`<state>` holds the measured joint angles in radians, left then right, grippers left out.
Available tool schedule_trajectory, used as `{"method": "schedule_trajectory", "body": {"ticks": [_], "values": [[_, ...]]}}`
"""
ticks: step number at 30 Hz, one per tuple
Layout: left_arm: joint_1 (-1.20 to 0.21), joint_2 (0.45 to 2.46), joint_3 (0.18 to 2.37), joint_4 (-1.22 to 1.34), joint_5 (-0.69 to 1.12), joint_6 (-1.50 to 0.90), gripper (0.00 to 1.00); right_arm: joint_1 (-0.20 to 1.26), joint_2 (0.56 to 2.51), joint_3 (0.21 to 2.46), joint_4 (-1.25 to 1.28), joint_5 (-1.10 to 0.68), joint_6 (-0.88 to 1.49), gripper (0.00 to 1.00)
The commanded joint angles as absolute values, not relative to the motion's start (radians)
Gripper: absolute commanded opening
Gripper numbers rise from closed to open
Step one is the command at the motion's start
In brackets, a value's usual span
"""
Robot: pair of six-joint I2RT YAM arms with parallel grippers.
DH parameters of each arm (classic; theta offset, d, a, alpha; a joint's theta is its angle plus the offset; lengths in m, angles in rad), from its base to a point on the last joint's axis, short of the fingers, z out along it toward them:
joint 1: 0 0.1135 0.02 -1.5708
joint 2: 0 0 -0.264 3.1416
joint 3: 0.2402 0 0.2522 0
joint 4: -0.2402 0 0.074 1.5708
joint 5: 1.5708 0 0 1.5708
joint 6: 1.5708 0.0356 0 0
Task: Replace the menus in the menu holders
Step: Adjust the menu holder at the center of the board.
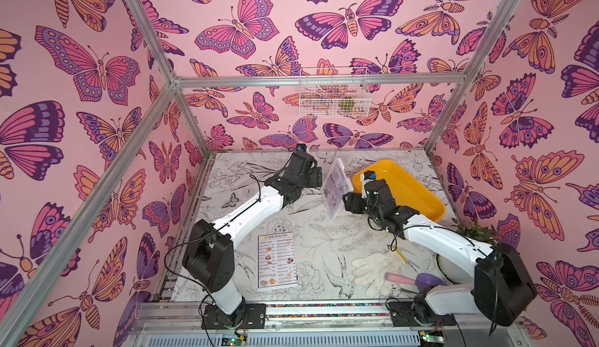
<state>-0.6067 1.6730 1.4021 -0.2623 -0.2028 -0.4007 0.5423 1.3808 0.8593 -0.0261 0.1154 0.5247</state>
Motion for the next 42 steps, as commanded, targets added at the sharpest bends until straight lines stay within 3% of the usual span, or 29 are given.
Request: {"method": "schedule_trajectory", "body": {"ticks": [1, 16, 22, 30, 42], "values": [[-0.6, 1.647, 1.397, -0.267, -0.215, -0.383, 0.84, 0.491, 1.417, 0.883, 0.008, 0.142, 0.529, 0.75], [-0.599, 1.678, 1.424, -0.265, -0.212, -0.38, 0.83, 0.325, 1.689, 1.002, 0.199, -0.102, 0.441, 0.68], [-0.599, 1.68, 1.418, -0.264, -0.213, -0.375, 0.83, 0.283, 1.79, 1.079, 0.226, -0.216, 0.361, 0.7], [-0.593, 1.68, 1.417, -0.263, -0.219, -0.368, 0.82, 0.255, 1.699, 1.024, 0.195, -0.207, 0.339, 0.8], [-0.593, 1.696, 1.43, -0.262, -0.209, -0.374, 0.82, 0.253, 1.714, 1.023, 0.183, -0.053, 0.349, 0.65]]}}
